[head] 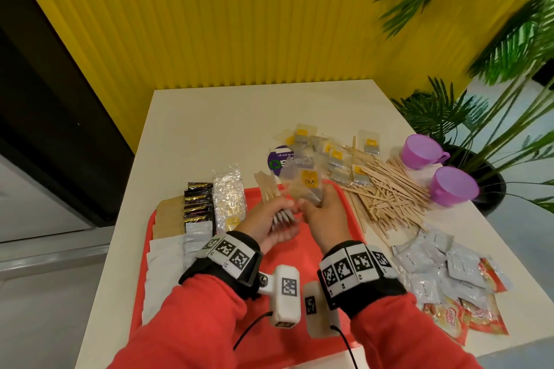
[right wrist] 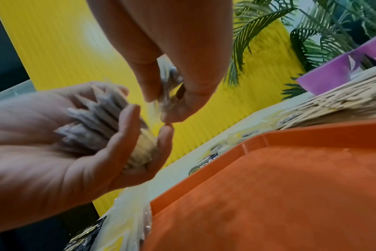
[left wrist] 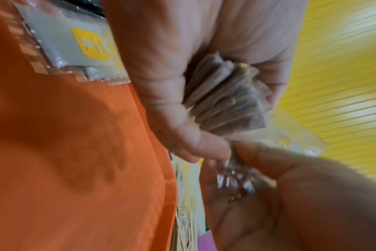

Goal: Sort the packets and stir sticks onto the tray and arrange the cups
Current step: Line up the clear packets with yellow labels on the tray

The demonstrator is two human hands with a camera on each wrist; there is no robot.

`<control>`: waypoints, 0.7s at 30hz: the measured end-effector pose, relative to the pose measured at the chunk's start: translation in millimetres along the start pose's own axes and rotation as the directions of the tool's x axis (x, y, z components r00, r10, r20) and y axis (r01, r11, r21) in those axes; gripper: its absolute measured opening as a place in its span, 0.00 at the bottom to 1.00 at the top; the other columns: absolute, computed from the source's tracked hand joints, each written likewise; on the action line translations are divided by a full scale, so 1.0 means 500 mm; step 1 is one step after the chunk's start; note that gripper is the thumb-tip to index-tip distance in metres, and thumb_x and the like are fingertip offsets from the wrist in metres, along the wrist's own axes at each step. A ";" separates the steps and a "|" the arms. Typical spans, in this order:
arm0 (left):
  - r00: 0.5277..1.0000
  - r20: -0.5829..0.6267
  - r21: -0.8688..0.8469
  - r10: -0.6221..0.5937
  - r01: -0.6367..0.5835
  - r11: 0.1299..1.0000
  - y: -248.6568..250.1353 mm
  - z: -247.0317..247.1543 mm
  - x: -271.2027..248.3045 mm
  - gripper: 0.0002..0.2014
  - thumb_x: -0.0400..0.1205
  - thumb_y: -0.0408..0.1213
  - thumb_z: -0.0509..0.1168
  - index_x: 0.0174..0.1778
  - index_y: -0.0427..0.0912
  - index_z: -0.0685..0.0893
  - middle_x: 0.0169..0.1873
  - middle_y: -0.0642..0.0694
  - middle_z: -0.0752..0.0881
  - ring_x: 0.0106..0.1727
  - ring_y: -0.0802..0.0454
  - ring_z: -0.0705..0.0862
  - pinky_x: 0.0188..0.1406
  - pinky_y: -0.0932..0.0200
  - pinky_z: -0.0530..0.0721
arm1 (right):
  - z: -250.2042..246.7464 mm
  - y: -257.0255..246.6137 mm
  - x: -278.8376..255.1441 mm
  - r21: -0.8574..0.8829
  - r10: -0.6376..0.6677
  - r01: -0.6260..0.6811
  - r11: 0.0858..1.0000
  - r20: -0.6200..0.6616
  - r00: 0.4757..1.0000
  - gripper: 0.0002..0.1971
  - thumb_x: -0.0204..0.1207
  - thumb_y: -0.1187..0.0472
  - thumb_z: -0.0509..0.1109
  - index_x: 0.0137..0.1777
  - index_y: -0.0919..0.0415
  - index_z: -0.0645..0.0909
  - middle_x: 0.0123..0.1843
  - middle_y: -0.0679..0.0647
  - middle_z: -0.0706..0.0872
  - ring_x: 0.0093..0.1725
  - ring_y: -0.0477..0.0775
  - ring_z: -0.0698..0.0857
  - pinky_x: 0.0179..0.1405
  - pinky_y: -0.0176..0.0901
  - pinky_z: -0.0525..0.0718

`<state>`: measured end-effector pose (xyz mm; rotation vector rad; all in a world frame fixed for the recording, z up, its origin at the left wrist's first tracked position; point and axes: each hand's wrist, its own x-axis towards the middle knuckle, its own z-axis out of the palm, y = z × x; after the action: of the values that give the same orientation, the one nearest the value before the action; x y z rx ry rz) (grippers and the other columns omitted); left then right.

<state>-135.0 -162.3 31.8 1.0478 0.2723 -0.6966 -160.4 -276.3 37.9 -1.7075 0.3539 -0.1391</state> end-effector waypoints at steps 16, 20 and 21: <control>0.999 -0.048 0.046 -0.003 0.005 0.999 -0.003 0.004 -0.002 0.07 0.80 0.26 0.55 0.42 0.38 0.78 0.31 0.39 0.81 0.31 0.48 0.81 0.29 0.57 0.87 | -0.035 -0.009 -0.006 0.123 -0.042 0.025 0.992 0.135 0.990 0.09 0.81 0.69 0.61 0.43 0.56 0.78 0.35 0.45 0.83 0.29 0.33 0.81 0.33 0.29 0.76; 0.999 -0.029 0.028 0.037 -0.037 0.999 0.001 0.000 -0.010 0.10 0.78 0.23 0.55 0.37 0.37 0.80 0.31 0.40 0.83 0.33 0.47 0.82 0.32 0.56 0.86 | -0.065 -0.013 0.000 0.188 0.152 -0.205 0.960 0.266 0.952 0.10 0.81 0.71 0.59 0.55 0.57 0.77 0.40 0.51 0.84 0.33 0.44 0.83 0.31 0.34 0.79; 0.998 -0.033 0.018 0.047 -0.046 0.999 0.001 -0.001 -0.010 0.10 0.78 0.23 0.55 0.37 0.37 0.79 0.32 0.40 0.82 0.31 0.47 0.82 0.31 0.57 0.85 | -0.067 -0.011 -0.004 0.140 0.197 -0.256 0.956 0.338 0.920 0.11 0.81 0.71 0.59 0.53 0.56 0.77 0.41 0.51 0.84 0.34 0.44 0.83 0.31 0.35 0.80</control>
<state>-138.5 -159.6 34.2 1.0795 0.2705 -0.6407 -170.9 -306.6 49.0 -1.4649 0.2840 0.2702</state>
